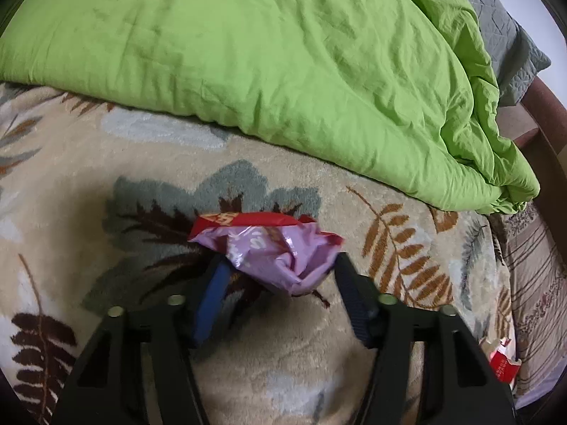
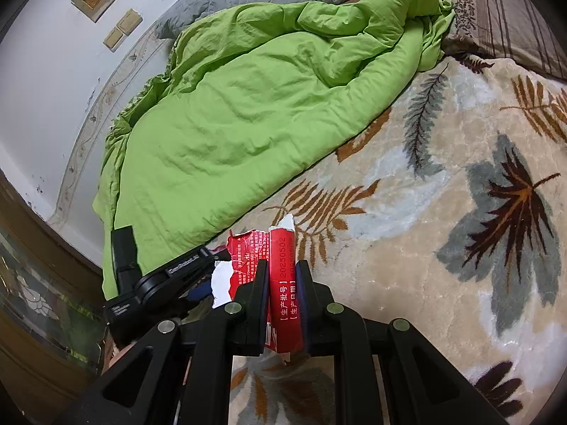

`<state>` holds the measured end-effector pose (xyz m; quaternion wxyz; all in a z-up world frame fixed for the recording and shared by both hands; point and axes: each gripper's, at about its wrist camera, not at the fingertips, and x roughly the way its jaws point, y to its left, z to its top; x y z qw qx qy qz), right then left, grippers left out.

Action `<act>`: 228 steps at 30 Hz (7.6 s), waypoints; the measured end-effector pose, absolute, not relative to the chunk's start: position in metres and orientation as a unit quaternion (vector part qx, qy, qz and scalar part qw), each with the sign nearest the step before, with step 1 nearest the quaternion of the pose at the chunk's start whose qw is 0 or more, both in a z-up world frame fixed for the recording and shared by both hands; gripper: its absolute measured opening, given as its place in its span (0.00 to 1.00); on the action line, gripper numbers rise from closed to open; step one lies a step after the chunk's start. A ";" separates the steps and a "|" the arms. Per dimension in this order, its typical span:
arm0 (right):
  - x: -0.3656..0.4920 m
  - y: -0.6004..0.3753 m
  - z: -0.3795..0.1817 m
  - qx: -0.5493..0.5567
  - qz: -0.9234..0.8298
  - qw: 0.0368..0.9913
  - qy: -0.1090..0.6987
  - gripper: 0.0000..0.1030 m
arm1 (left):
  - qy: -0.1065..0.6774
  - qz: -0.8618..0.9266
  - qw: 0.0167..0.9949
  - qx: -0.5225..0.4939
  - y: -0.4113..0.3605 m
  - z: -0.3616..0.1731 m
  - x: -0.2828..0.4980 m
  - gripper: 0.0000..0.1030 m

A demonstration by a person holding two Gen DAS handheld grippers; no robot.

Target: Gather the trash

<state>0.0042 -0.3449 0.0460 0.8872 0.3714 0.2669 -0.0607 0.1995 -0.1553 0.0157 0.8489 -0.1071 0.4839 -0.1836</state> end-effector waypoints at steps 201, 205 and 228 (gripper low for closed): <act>-0.461 -0.304 0.125 0.140 -0.447 0.817 0.338 0.99 | 0.263 -0.372 0.876 0.160 -0.160 0.128 -0.309 0.89; -0.460 -0.304 0.124 0.140 -0.446 0.817 0.339 0.99 | 0.263 -0.372 0.875 0.162 -0.161 0.128 -0.309 0.89; -0.457 -0.303 0.121 0.138 -0.441 0.819 0.340 0.99 | 0.266 -0.371 0.875 0.161 -0.162 0.126 -0.309 0.89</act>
